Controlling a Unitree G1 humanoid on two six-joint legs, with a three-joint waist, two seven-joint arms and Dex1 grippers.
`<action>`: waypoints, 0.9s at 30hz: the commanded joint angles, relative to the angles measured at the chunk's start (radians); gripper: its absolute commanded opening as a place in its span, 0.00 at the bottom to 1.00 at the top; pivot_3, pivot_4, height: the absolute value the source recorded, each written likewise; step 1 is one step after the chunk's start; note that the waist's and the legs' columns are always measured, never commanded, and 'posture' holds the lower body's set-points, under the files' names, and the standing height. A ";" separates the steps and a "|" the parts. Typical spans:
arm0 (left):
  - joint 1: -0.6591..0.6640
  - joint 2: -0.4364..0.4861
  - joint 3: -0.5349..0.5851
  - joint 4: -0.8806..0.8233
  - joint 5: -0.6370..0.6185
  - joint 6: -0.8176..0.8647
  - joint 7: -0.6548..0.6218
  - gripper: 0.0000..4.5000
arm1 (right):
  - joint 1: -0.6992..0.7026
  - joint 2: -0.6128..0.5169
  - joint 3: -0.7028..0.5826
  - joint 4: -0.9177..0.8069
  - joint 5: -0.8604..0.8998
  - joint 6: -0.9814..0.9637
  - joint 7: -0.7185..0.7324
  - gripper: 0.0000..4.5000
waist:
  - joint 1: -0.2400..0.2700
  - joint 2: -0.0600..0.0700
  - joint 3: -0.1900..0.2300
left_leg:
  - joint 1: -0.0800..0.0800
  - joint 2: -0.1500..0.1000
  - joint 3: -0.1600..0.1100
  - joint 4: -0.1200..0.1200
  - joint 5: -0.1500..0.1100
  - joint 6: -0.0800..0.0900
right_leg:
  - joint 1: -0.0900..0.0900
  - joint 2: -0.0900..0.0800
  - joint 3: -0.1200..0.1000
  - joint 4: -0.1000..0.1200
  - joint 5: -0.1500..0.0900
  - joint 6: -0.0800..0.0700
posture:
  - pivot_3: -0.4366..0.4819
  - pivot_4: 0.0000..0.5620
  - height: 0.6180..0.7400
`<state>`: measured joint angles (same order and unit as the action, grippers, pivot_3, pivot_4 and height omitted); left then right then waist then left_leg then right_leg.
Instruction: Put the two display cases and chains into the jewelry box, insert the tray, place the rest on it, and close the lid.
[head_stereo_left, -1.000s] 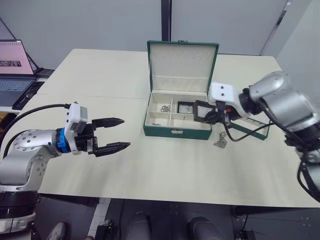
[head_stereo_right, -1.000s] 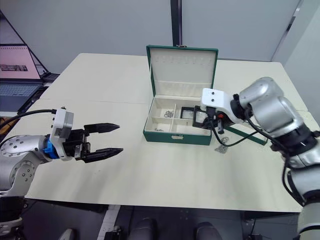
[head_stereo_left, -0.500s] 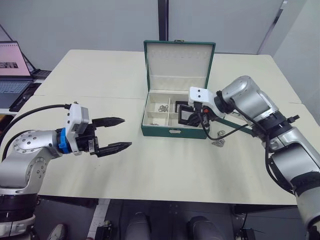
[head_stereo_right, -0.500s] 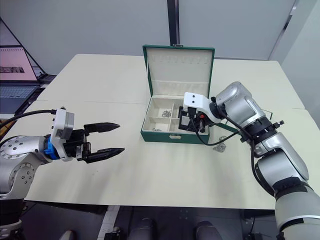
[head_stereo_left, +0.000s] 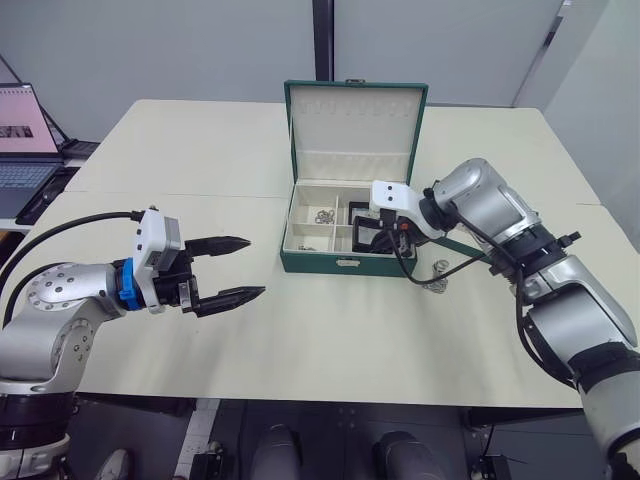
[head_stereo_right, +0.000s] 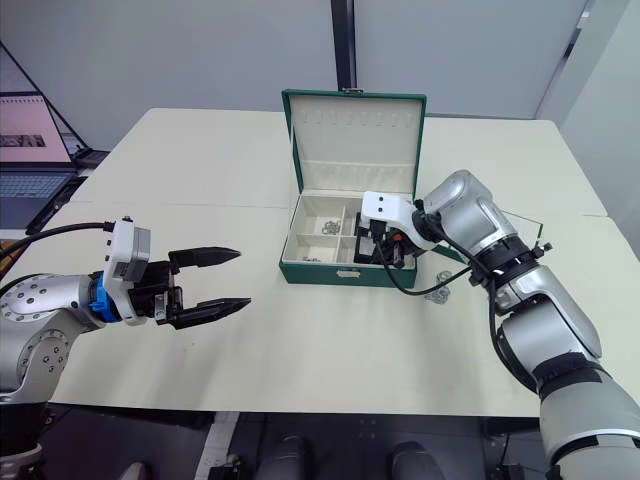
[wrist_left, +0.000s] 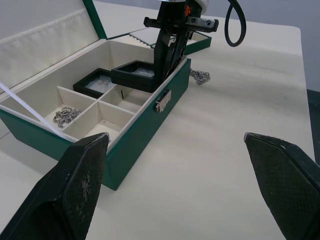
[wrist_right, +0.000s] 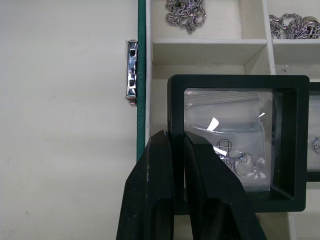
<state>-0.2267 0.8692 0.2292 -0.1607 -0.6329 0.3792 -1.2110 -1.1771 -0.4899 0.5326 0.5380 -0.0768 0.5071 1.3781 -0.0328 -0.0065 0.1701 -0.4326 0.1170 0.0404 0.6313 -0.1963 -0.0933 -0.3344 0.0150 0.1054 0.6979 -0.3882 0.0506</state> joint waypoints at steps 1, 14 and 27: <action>-0.012 0.017 0.023 -0.022 0.002 -0.013 -0.004 1.00 | -0.043 0.007 -0.044 0.003 -0.009 -0.031 -0.022 0.25 | 0.000 0.000 0.000 | 0.000 0.000 0.000 0.000 0.000 0.000 | 0.000 0.000 0.000 0.000 0.000 0.000 | 0.48 0.27 1.00; -0.022 0.015 0.016 -0.023 0.005 -0.010 -0.014 1.00 | -0.068 0.019 -0.077 0.045 -0.029 -0.060 -0.042 0.30 | 0.000 0.000 0.000 | 0.000 0.000 0.001 -0.001 0.000 0.000 | -0.001 0.000 0.001 0.000 0.000 0.000 | 0.48 0.27 1.00; 0.083 0.032 0.070 -0.074 -0.009 0.084 0.057 1.00 | 0.577 -0.311 -0.556 -1.085 0.240 0.528 -0.152 0.53 | 0.015 -0.002 0.000 | -0.002 0.000 0.001 -0.003 0.000 0.000 | -0.001 -0.001 0.000 -0.001 0.000 0.000 | 0.48 0.27 1.00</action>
<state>-0.1511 0.8853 0.2673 -0.2068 -0.6286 0.4568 -1.1588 -0.6393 -0.7888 0.0712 -0.3912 0.1138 0.9455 1.2575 -0.0174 -0.0087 0.1705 -0.4346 0.1167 0.0412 0.6283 -0.1965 -0.0933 -0.3351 0.0145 0.1055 0.6961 -0.3886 0.0499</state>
